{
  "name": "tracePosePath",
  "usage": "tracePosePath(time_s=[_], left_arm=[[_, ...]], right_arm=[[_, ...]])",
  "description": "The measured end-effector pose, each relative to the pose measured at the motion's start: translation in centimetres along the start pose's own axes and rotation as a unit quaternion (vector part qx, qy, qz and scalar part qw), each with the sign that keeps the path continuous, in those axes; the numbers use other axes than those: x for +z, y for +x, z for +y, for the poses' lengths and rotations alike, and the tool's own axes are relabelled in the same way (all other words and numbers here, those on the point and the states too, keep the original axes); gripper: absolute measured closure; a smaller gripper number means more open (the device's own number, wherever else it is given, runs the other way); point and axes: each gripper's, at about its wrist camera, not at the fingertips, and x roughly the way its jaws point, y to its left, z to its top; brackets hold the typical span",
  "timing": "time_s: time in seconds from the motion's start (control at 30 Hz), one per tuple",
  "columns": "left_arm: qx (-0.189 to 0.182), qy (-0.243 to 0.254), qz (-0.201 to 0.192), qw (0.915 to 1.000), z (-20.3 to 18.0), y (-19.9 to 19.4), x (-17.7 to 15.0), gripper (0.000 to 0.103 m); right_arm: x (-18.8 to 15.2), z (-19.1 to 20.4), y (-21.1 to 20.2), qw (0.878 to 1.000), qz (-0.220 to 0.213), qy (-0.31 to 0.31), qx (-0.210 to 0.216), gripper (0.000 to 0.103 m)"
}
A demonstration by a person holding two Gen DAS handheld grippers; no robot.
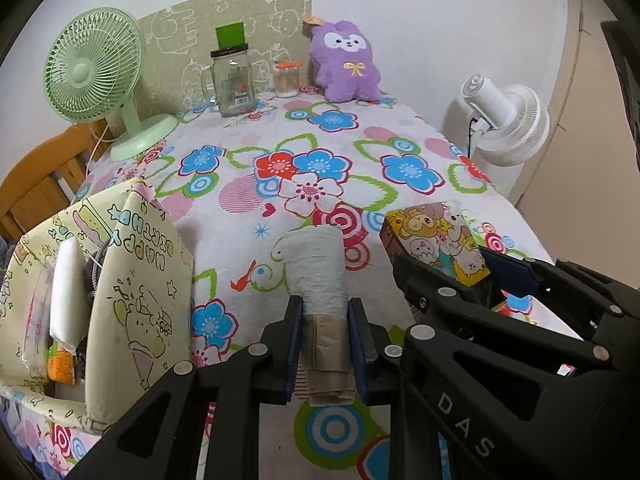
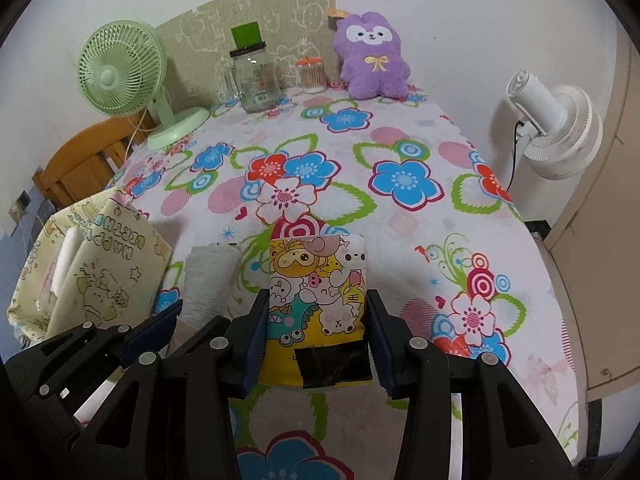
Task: Organize soft objects
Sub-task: 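Grasp the beige cloth with the left tool while the right tool grasps the yellow snack packet, then carry the beige cloth and yellow snack packet in both tools over the fabric box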
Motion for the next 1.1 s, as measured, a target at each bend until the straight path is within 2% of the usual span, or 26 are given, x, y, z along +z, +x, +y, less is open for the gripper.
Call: tracePosePath(time_s=[0.73, 0.87, 1.1], left_arm=[[-0.012, 0.027, -0.063, 0.9976, -0.8, -6.3, -0.1, 0.082], [-0.024, 0.034, -0.07, 0.9967, -0.8, -7.5, 0.0, 0.082], [-0.019, 0.039, -0.082, 0.9956, -0.4, -9.2, -0.1, 0.082]], right_arm=[[-0.4, 1.0, -6.9, 0.998, -0.061, 0.004, -0.024, 0.055], [-0.4, 1.4, -8.2, 0.997, -0.072, 0.005, -0.025, 0.055], [-0.4, 2.3, -10.0, 0.996, -0.087, 0.002, -0.022, 0.055]])
